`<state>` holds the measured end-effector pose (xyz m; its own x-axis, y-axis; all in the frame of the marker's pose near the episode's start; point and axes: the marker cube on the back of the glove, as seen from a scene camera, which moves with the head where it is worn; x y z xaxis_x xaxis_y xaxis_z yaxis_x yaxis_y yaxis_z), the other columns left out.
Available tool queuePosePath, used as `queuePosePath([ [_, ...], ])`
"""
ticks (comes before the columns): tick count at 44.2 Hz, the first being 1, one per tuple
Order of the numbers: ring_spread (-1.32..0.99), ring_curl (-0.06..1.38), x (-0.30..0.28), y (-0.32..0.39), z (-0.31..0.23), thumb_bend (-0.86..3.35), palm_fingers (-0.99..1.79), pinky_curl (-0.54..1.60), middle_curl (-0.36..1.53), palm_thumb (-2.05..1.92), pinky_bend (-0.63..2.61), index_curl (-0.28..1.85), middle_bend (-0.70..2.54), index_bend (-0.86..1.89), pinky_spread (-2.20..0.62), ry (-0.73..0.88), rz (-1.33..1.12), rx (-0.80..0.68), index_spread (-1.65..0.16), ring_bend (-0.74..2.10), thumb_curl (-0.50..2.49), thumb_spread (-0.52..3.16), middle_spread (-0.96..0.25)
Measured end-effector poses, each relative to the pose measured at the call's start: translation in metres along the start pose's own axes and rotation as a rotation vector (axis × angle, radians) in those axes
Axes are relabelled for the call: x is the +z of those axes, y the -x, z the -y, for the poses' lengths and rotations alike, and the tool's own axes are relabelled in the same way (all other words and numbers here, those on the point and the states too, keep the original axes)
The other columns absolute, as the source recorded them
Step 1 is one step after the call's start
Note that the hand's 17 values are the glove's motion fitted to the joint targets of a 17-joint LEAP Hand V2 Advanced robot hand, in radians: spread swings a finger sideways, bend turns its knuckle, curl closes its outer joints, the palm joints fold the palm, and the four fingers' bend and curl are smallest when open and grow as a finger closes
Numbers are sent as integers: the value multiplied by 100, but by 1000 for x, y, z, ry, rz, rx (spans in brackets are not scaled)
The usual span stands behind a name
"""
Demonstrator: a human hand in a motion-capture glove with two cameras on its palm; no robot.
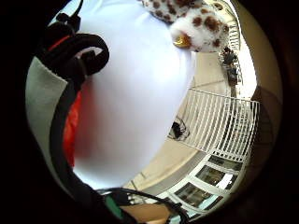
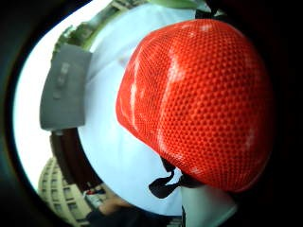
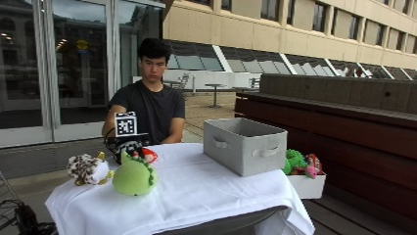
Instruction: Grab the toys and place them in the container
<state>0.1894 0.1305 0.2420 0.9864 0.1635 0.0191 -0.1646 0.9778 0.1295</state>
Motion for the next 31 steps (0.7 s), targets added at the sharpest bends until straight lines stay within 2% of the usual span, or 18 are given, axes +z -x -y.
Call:
queuePosePath([
  [1,-37,32,1,2,6,30,100,36,27,58,90,32,21,34,-31,-47,8,13,-33,70,33,113,-19],
  [2,-37,33,0,3,6,29,91,38,25,57,93,33,13,35,-31,-47,15,20,-33,69,33,116,-18],
  [3,-39,39,-4,5,1,32,112,37,31,65,87,36,31,35,-36,-8,19,18,-32,78,36,109,-22],
  [4,-40,38,-7,6,-5,31,105,37,29,64,88,36,25,34,-38,49,21,9,-32,77,36,110,-22],
  [5,-40,40,-11,6,-10,36,122,37,34,73,83,37,39,34,-40,104,22,-3,-30,81,39,106,-24],
  [7,-41,42,-15,8,-16,35,115,38,34,73,84,39,39,34,-43,185,30,-14,-30,82,40,104,-25],
  [8,-40,45,-17,10,-17,41,131,36,38,83,78,39,51,33,-45,219,37,-11,-29,90,43,101,-26],
  [10,-40,46,-20,13,-17,43,131,36,40,87,76,41,57,33,-47,277,52,1,-28,94,46,97,-27],
  [11,-39,48,-21,15,-16,51,144,34,44,95,69,42,68,34,-48,296,57,6,-27,99,48,100,-27],
  [16,-35,50,-40,24,2,62,143,34,49,105,68,45,82,39,-50,381,77,9,-25,106,54,105,-25],
  [19,-32,50,-59,34,22,67,140,37,50,108,74,47,87,41,-49,348,80,51,-23,105,57,105,-23],
  [22,-35,51,-81,46,44,50,127,38,52,90,77,49,89,39,-49,263,79,79,-23,108,57,85,-24],
  [24,-38,50,-95,53,60,40,116,41,51,79,84,50,84,38,-48,193,75,58,-25,105,57,77,-27],
  [25,-37,51,-102,57,70,42,123,40,52,83,80,51,88,39,-48,141,73,48,-24,107,59,73,-26],
  [26,-39,50,-111,63,79,36,109,43,50,75,90,50,81,35,-48,101,70,42,-26,104,58,72,-29],
  [31,-42,49,-169,102,112,30,105,45,49,70,95,51,75,30,-47,90,64,-27,-29,102,61,63,-33],
])
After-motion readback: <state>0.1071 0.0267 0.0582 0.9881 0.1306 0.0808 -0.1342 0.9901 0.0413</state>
